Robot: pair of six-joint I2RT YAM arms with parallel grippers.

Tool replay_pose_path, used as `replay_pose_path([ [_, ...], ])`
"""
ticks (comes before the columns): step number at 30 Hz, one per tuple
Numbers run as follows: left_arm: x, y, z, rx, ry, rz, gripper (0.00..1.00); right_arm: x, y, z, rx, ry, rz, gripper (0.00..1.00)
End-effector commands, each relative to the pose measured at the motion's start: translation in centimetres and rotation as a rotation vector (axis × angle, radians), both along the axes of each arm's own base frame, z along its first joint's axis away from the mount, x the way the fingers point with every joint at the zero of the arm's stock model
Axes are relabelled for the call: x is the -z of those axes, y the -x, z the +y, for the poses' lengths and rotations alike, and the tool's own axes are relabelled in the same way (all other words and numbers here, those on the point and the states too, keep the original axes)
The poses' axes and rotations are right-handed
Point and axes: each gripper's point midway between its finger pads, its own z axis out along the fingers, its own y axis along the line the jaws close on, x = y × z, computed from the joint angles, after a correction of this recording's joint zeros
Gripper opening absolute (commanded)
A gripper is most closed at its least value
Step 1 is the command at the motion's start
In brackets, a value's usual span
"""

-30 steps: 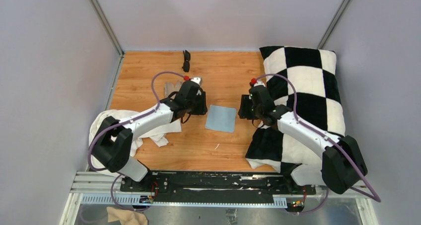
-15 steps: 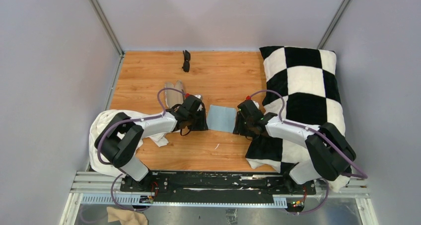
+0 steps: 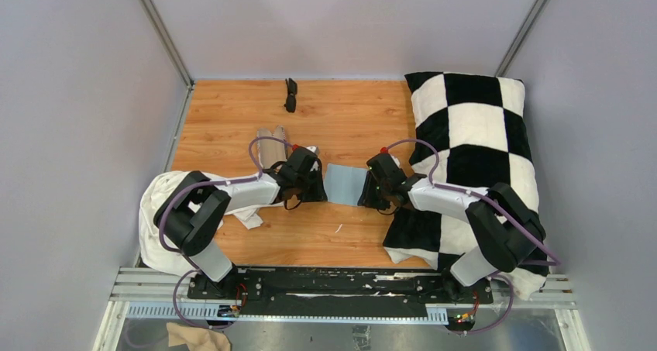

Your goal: Organize the sunglasses

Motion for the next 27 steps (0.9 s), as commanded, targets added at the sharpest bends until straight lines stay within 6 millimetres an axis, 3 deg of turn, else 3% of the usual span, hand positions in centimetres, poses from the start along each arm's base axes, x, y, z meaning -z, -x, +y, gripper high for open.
replay_pose_path([
  [1, 1.1, 0.4, 0.3, 0.004, -0.034, 0.034, 0.25, 1.7, 1.0, -0.4, -0.002, 0.049, 0.064, 0.33],
  [10, 0.8, 0.2, 0.4, 0.006, -0.047, 0.022, 0.19, 1.8, 1.1, -0.4, -0.005, 0.048, 0.069, 0.25],
  [16, 0.2, -0.1, 1.1, -0.021, -0.065, 0.002, 0.39, 1.6, 1.0, -1.0, 0.009, 0.066, 0.049, 0.24],
  [27, 0.6, -0.5, 1.9, -0.062, -0.099, -0.012, 0.34, 1.6, 1.2, -1.2, 0.006, 0.07, 0.052, 0.24],
])
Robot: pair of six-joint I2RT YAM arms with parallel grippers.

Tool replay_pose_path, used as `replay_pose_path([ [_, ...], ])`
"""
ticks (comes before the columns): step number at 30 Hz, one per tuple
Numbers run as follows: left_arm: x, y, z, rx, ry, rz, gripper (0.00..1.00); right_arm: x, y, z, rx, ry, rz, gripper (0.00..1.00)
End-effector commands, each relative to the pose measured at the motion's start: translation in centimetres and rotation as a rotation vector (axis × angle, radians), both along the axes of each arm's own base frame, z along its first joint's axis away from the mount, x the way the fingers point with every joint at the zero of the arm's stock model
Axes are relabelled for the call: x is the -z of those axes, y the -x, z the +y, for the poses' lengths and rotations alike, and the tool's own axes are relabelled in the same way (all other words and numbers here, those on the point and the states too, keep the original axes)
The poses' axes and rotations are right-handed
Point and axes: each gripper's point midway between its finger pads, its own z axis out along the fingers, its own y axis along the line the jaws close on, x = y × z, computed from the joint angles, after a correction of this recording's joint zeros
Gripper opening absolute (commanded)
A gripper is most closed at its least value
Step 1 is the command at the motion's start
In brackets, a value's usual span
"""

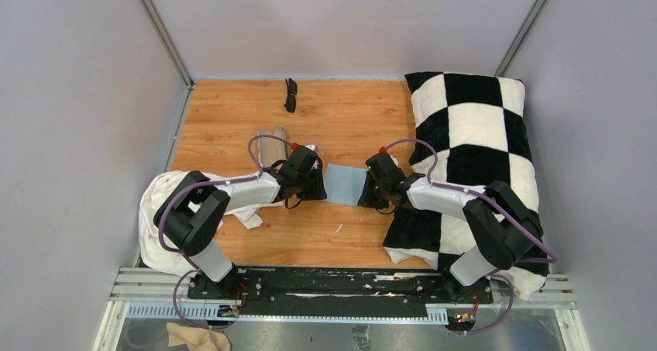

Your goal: Organize the sunglasses

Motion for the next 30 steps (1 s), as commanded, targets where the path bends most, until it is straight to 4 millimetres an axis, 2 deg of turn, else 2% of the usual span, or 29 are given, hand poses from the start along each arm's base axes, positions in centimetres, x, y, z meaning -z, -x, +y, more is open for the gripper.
replay_pose_path([
  [1, 0.7, 0.0, 1.7, -0.041, -0.08, 0.0, 0.33, 1.4, 1.5, -1.7, 0.01, 0.079, 0.044, 0.24],
  [12, 0.8, 0.3, 0.5, 0.0, -0.034, 0.015, 0.28, 1.2, 1.6, -1.7, 0.01, 0.076, 0.039, 0.25],
  [15, 0.6, 0.3, 0.5, 0.004, -0.034, 0.01, 0.24, 1.2, 1.2, -2.3, 0.029, 0.097, 0.019, 0.32],
  [19, 0.5, 0.3, 0.3, 0.012, -0.021, 0.008, 0.12, 1.2, 1.2, -2.4, 0.029, 0.1, 0.015, 0.4],
  [23, 0.5, 0.4, -0.5, 0.029, 0.011, 0.018, 0.0, 1.4, 1.2, -2.4, 0.029, 0.105, 0.021, 0.4],
  [27, 0.3, 0.5, -1.2, 0.043, 0.047, 0.022, 0.0, 1.7, 1.4, -2.2, 0.022, 0.103, 0.037, 0.39],
  [30, 0.2, 0.5, -1.3, 0.044, 0.053, 0.02, 0.0, 1.7, 1.2, -1.9, 0.014, 0.091, 0.029, 0.35],
])
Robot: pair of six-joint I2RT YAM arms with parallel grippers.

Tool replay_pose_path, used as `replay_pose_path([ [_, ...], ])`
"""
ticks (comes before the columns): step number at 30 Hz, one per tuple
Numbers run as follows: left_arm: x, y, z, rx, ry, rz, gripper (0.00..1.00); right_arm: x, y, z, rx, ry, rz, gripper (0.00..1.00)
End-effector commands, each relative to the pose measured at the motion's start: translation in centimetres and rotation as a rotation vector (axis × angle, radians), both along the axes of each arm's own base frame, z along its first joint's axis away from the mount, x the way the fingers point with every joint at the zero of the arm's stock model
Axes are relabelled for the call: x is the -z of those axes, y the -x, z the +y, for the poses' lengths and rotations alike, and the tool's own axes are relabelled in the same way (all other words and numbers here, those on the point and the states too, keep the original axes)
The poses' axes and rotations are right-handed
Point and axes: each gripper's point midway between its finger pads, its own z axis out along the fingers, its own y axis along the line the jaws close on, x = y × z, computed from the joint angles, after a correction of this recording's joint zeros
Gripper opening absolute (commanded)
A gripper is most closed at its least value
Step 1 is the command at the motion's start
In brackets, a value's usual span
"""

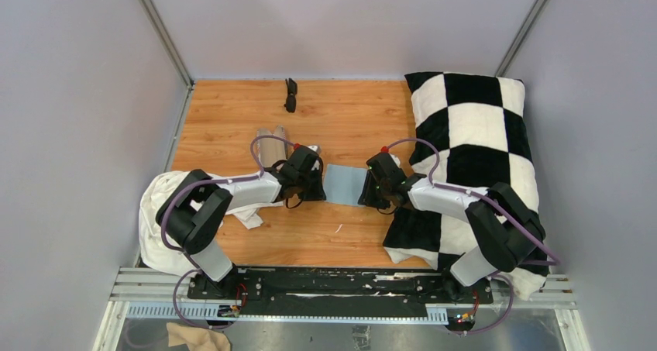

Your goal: Organize the sunglasses

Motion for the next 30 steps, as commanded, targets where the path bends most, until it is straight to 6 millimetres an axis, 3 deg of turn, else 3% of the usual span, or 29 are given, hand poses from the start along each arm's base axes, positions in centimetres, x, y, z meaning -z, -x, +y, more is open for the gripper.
replay_pose_path([
  [1, 0.0, 0.2, -0.5, 0.011, 0.027, 0.004, 0.0, 2.0, 1.5, -1.3, -0.004, 0.071, 0.051, 0.32],
  [7, -0.1, 0.2, -0.6, 0.015, 0.03, 0.0, 0.0, 1.8, 1.7, -0.4, -0.041, 0.036, 0.062, 0.24],
  [16, -0.5, -0.1, 0.4, -0.024, -0.003, -0.02, 0.0, 1.9, 1.6, -0.2, -0.043, 0.037, 0.06, 0.24],
  [17, -0.5, -0.2, 0.7, -0.037, -0.015, -0.024, 0.02, 2.0, 1.6, -0.2, -0.042, 0.038, 0.06, 0.24],
  [22, -0.9, -0.4, 1.4, -0.067, -0.034, -0.044, 0.36, 1.9, 1.5, -0.2, -0.045, 0.039, 0.059, 0.24],
  [30, 0.2, 0.0, 0.8, -0.045, -0.022, -0.002, 0.4, 1.7, 1.5, -0.3, -0.043, 0.047, 0.056, 0.24],
])
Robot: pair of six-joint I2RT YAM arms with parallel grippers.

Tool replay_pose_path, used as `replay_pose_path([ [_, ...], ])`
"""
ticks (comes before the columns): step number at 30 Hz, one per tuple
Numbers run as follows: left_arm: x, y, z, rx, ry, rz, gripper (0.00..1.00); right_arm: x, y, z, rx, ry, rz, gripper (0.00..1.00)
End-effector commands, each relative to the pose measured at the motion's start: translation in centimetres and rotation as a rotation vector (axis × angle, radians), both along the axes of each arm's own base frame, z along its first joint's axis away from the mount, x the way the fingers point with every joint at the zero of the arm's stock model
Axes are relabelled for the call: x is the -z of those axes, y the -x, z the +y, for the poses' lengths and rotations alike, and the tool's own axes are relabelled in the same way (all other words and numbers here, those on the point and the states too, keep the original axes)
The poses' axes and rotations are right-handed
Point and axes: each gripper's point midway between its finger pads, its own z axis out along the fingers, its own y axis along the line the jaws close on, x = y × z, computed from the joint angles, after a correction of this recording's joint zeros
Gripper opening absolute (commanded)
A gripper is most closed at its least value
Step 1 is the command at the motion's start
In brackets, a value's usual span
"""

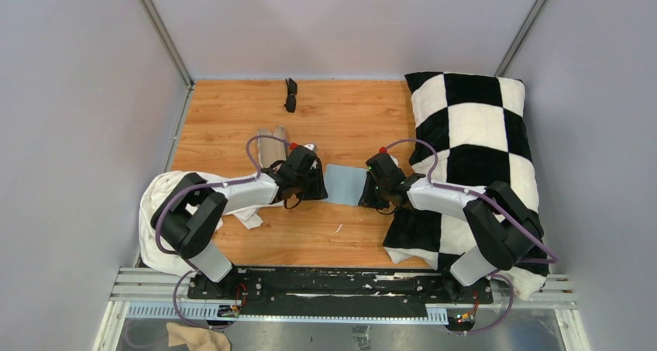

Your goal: Organize the sunglasses

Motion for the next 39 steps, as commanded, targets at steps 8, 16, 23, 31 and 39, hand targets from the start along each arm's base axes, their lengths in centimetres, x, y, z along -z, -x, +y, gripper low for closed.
replay_pose_path([
  [8, 2.0, 0.4, -0.1, 0.009, -0.018, 0.046, 0.33, 1.4, 1.2, -0.8, -0.019, 0.065, 0.04, 0.27],
  [16, 2.0, 0.3, -0.7, 0.02, 0.003, 0.052, 0.03, 1.5, 1.0, -0.7, -0.019, 0.069, 0.042, 0.28],
  [23, 1.3, 0.5, -0.7, 0.027, 0.016, 0.042, 0.0, 1.5, 1.0, -0.8, -0.016, 0.073, 0.04, 0.12],
  [31, 0.6, 1.4, -0.4, 0.027, 0.046, 0.034, 0.0, 1.0, 1.2, -0.9, -0.027, 0.062, 0.025, 0.0],
  [39, -0.5, 2.0, -0.3, 0.019, 0.071, 0.017, 0.0, 0.5, 1.6, -0.7, -0.042, 0.063, 0.017, 0.0],
])
